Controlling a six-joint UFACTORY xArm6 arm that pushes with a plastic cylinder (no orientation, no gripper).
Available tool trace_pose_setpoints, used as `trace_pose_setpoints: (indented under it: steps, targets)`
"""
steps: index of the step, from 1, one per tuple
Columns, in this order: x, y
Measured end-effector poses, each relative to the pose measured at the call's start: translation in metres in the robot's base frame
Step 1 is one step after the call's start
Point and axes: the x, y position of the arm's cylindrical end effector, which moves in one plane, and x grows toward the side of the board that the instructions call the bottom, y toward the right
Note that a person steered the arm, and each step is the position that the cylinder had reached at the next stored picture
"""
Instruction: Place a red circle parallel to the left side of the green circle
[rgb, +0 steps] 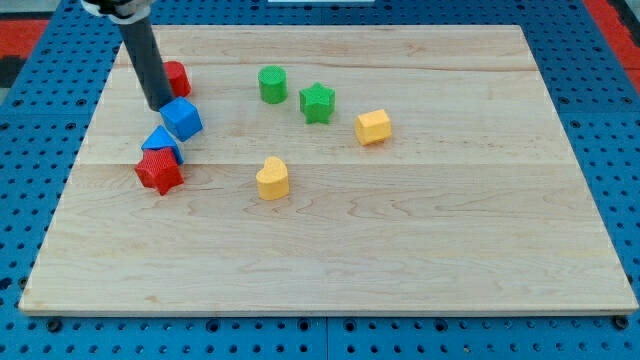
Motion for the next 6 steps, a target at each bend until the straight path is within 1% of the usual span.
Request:
trace_pose_setpoints:
  steps: [1, 2, 3, 4, 5, 6]
  targets:
    - [-0.03, -0.043]
    - [-0.053, -0.045]
    - [-0.05, -0.011]
    - [-0.048, 0.008]
    - [-0.049, 0.011]
    - [-0.049, 0.037]
